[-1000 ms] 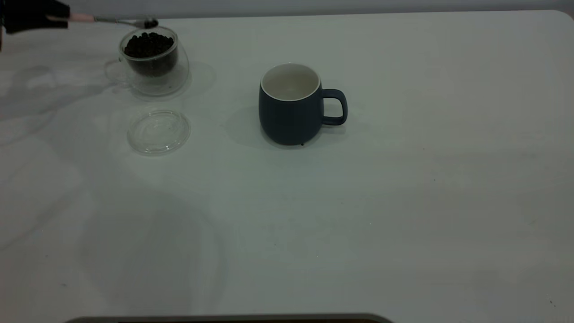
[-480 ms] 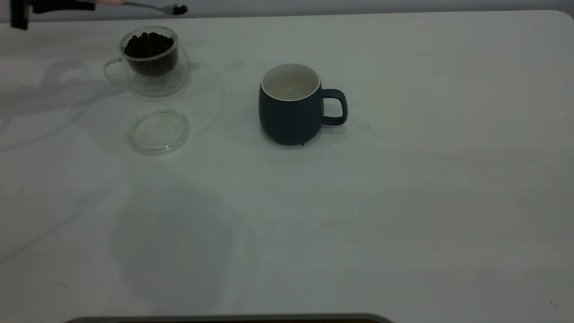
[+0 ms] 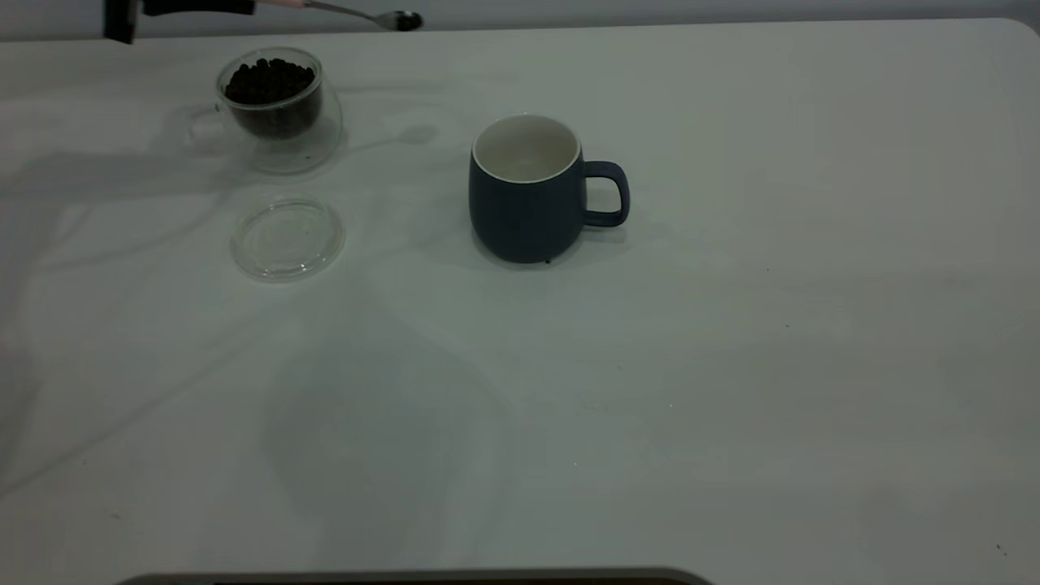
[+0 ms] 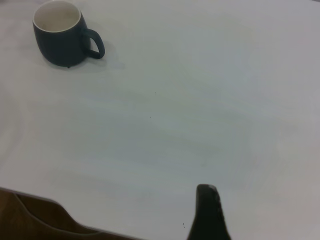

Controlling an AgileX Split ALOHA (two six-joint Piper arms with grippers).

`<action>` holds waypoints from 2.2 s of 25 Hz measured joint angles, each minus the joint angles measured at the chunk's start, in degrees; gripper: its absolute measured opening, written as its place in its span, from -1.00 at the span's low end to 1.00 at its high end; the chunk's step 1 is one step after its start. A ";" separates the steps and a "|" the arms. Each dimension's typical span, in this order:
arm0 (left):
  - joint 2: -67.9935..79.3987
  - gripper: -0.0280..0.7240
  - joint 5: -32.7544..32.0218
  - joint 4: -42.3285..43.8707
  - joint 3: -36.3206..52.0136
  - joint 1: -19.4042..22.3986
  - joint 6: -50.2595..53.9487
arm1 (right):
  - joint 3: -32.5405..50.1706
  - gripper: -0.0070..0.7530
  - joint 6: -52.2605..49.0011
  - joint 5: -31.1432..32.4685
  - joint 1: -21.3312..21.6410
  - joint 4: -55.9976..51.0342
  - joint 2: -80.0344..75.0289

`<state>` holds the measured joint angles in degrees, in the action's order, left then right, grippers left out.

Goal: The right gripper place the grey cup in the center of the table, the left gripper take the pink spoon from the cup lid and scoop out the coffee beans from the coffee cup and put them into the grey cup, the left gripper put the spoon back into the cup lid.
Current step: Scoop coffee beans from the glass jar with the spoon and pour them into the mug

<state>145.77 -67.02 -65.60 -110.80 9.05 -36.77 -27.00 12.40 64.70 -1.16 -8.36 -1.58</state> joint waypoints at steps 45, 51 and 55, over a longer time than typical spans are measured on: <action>-3.43 -0.59 0.18 3.03 11.48 -9.43 -9.79 | 0.00 0.57 0.00 0.00 0.00 -0.17 0.00; -3.43 -0.59 0.18 3.69 11.48 -9.43 -23.07 | 0.00 0.57 0.00 0.00 0.00 -0.17 0.00; -3.43 -0.59 0.18 3.63 11.48 -9.43 -36.40 | 0.00 0.57 0.00 0.00 0.00 -0.17 0.00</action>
<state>142.35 -66.83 -61.98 -99.32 -0.38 -73.18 -27.00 12.40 64.70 -1.16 -8.54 -1.58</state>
